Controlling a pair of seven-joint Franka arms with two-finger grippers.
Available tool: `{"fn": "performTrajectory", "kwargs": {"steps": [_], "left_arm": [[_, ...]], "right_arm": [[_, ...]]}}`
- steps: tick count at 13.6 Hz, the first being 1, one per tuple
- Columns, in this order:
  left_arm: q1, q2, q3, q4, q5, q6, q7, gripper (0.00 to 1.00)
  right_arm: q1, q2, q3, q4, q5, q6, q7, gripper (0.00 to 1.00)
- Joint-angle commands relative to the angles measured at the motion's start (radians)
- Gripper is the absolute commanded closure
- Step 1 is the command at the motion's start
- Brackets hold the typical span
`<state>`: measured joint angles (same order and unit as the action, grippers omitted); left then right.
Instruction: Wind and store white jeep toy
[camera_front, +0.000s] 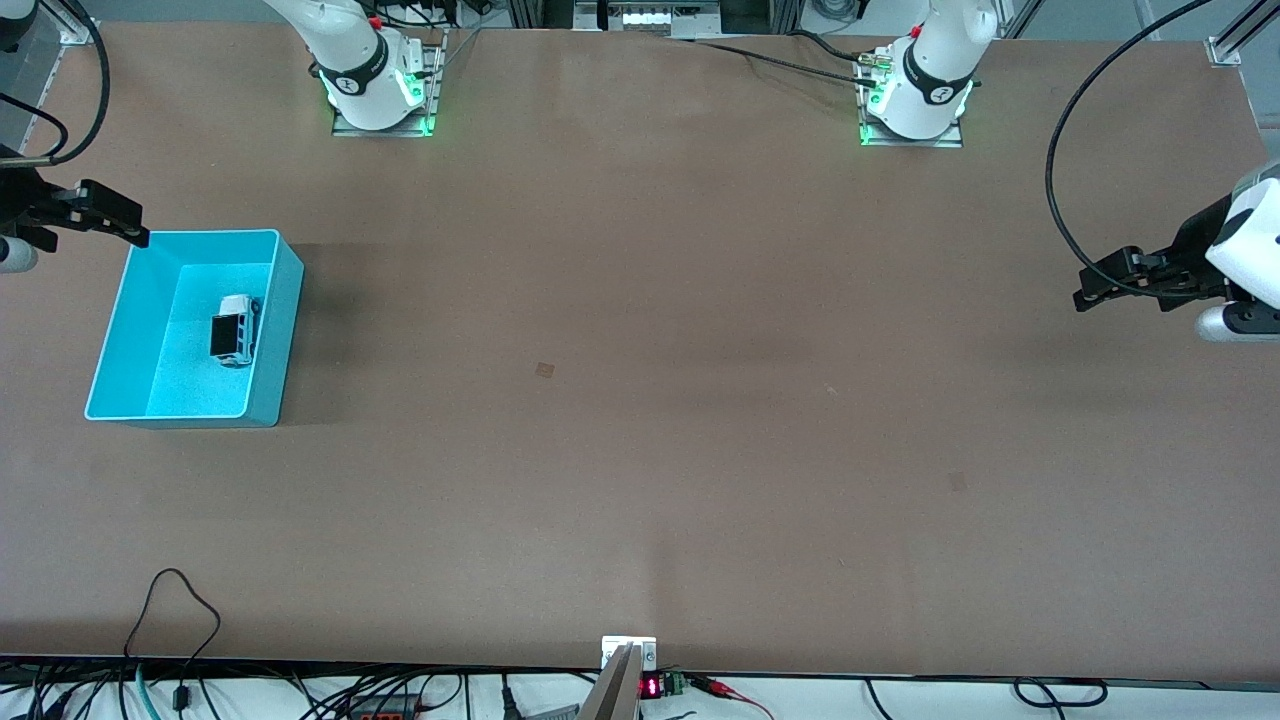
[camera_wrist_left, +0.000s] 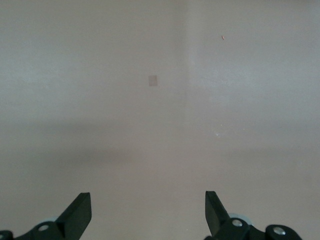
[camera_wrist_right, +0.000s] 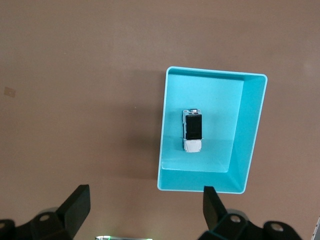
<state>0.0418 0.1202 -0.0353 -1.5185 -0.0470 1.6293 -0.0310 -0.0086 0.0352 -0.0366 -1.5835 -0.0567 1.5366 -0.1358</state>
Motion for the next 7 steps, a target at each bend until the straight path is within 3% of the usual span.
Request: {"fn": "performTrajectory", "kwargs": {"steps": [1, 7], "left_arm": [[0.004, -0.024, -0.009, -0.009, -0.001, -0.006, 0.013, 0.0], [0.004, -0.025, -0.015, -0.009, 0.006, -0.009, 0.013, 0.0]], "right_arm": [[0.018, 0.003, -0.02, 0.003, 0.037, -0.01, 0.015, 0.0], [0.045, 0.003, -0.019, -0.006, 0.031, -0.009, 0.122, 0.0]]}}
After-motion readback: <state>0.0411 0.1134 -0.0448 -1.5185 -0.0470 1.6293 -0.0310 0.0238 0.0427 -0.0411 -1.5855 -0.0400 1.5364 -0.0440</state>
